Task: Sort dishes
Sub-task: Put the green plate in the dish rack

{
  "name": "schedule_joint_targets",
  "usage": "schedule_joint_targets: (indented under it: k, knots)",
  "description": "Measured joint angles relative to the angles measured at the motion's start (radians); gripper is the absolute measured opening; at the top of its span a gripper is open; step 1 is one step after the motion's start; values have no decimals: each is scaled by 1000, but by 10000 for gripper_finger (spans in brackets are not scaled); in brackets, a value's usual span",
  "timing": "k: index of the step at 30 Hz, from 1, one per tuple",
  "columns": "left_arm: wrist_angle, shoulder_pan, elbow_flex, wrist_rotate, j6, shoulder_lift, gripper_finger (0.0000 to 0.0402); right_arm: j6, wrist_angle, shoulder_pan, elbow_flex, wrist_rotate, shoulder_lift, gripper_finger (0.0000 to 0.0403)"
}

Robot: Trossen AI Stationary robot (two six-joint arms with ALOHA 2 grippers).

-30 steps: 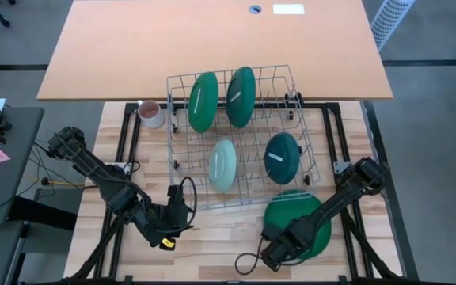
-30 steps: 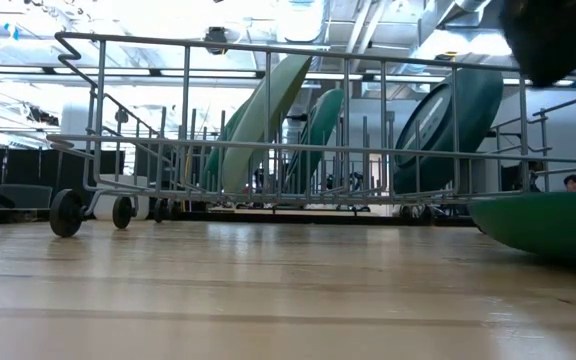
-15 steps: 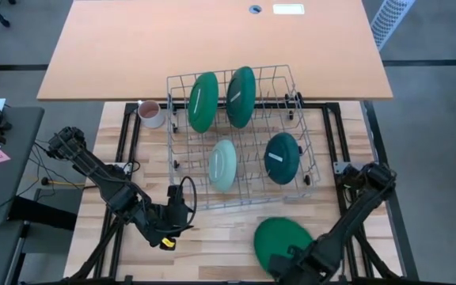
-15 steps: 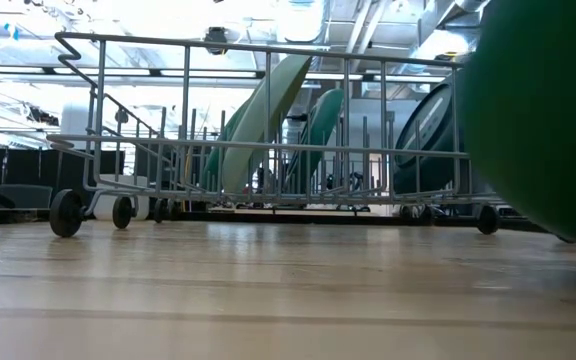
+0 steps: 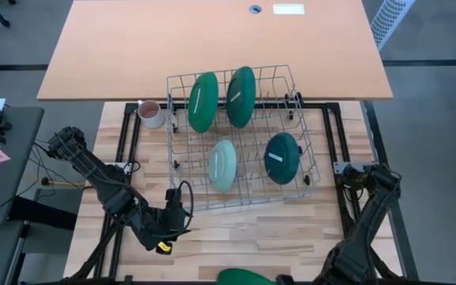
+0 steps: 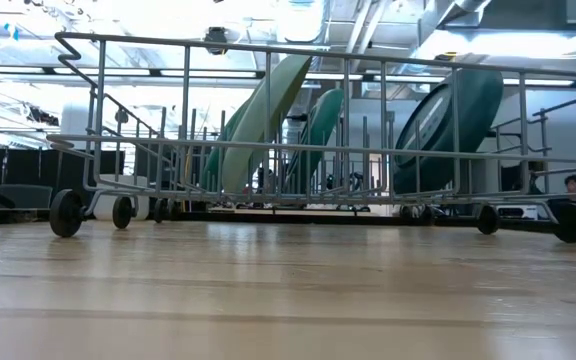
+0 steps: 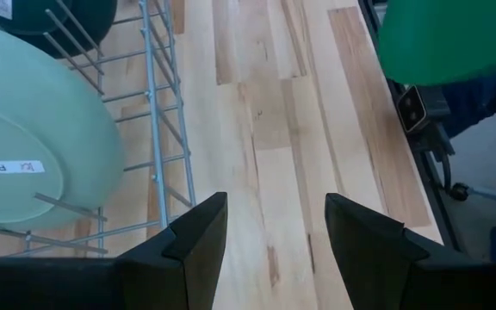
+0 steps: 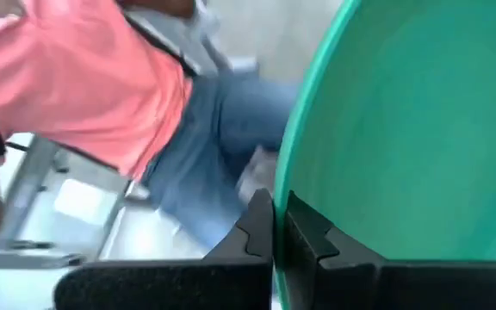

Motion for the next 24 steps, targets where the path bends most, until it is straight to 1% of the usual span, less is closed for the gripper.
schedule_joint_targets:
  k: [4, 8, 13, 18, 24]
  knots:
    - [0, 0, 0, 0, 0, 0, 189, -184, 0, 11, 55, 120, 0, 4]
    - [0, 0, 0, -1, 5, 0, 189, -370, -5, 13, 90, 210, 0, 2]
    - [-1, 0, 0, -2, 11, 0, 189, -525, -7, 0, 119, 305, 0, 1]
    - [-30, -16, 0, -25, -10, -24, 189, -629, -20, -27, 135, 316, -3, 1]
    - [-82, -69, 0, -111, -68, -67, 189, -649, -93, -51, 135, 316, -47, 0]
